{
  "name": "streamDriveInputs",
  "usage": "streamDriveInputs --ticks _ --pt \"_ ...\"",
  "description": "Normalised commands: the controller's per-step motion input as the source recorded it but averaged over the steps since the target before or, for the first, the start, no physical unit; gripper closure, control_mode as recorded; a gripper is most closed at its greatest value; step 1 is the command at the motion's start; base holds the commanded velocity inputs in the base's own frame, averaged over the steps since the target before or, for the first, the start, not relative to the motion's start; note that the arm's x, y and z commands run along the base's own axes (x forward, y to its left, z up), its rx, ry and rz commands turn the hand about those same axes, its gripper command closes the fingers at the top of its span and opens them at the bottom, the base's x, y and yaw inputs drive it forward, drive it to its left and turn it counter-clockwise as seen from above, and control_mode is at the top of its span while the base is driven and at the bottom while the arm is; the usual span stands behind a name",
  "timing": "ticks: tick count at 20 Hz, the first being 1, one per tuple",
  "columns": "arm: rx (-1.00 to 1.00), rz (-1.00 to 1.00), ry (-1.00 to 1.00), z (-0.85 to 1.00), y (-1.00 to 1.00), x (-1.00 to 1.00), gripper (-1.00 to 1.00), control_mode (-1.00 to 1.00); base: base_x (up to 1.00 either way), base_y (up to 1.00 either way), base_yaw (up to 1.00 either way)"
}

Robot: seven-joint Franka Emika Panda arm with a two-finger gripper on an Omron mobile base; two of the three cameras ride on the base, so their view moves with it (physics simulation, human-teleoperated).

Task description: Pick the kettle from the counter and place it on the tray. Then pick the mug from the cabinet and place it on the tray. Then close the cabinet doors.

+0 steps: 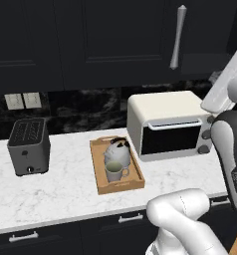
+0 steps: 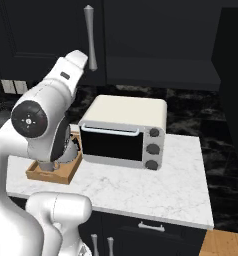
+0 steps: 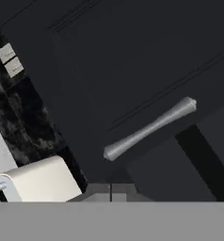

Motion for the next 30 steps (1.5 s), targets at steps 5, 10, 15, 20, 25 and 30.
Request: streamDriveInputs --ticks 5,10,15,20,25,30 --pt "0.62 -0.11 0.0 -0.62 -0.28 -0.09 1.0 -1.0 0.0 0.0 0.0" --pt "0.59 -0.11 0.08 -0.31 -0.53 -0.01 1.0 -1.0 0.0 0.0 0.0" --pt "0.4 0.0 0.02 -0.02 -0.75 0.0 1.0 -1.0 0.0 0.0 0.0" --pt "0.44 0.0 0.0 -0.5 -0.64 0.0 1.0 -1.0 0.0 0.0 0.0" --pt "0.5 0.0 -0.08 -0.53 -0.48 0.0 1.0 -1.0 0.0 0.0 0.0" --pt "0.45 0.0 -0.1 -0.36 -0.43 0.07 1.0 -1.0 0.0 0.0 0.0"
